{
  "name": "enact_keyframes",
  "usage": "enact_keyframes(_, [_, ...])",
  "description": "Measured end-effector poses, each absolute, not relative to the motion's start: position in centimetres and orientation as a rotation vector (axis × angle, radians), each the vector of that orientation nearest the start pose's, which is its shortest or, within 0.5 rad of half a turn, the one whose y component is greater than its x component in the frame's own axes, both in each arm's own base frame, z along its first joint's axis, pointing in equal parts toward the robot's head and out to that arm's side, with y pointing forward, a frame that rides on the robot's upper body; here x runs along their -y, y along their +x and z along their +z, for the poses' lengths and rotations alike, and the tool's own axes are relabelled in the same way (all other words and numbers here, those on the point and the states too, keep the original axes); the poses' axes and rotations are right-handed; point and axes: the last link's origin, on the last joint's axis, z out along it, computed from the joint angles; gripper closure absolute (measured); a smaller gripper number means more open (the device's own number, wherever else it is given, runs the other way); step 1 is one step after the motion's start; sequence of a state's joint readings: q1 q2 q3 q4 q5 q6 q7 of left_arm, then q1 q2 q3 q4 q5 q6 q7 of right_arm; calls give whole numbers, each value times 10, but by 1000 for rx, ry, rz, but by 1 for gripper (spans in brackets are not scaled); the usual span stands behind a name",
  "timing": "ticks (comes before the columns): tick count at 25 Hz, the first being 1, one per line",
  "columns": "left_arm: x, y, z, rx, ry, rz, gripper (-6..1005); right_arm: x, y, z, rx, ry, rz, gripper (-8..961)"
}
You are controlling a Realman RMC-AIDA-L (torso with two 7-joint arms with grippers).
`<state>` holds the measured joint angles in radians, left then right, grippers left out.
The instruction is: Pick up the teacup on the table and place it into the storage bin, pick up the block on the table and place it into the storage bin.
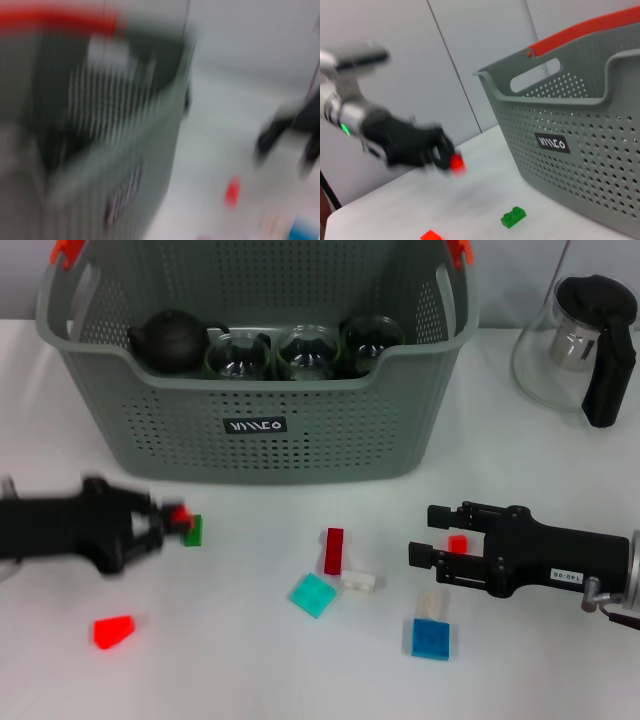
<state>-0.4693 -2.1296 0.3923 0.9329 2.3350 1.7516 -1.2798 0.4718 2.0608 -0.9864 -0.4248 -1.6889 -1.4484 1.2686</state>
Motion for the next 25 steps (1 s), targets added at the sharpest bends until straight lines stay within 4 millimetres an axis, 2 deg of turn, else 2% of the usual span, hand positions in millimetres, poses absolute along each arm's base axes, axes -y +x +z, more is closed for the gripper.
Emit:
enact_keyframes(2, [-299,-277,67,466,-2708,-653,852,-301,272,-47,-757,-2725,816,240])
enact_keyframes(4, [-308,-258,86,462,-2690,-792,852,-302,272,-47,-753,-2727,816,241])
enact_keyframes(7, [-337,-224,104,493,-2657,-914,853,-303,270,-48,-746,-2731,816,242])
enact_keyframes(9, [-361,-204,104,537,-2630,-912,853,-304,269,-48,-743,-2733,816,241])
enact_keyframes(11, [-384,-188,100,573,-2602,-867,837,-304,268,-49,-741,-2737,817,240])
enact_keyframes(14, [-420,-171,85,629,-2528,-697,813,-304,267,-50,-740,-2736,820,242])
enact_keyframes(18, [-456,-167,48,656,-2416,-329,781,-305,267,-49,-740,-2731,822,242])
enact_keyframes(22, [-459,-169,23,624,-2391,-181,750,-305,266,-49,-735,-2731,823,242])
enact_keyframes(25, [-458,-165,21,606,-2392,-177,726,-306,266,-49,-735,-2730,824,241])
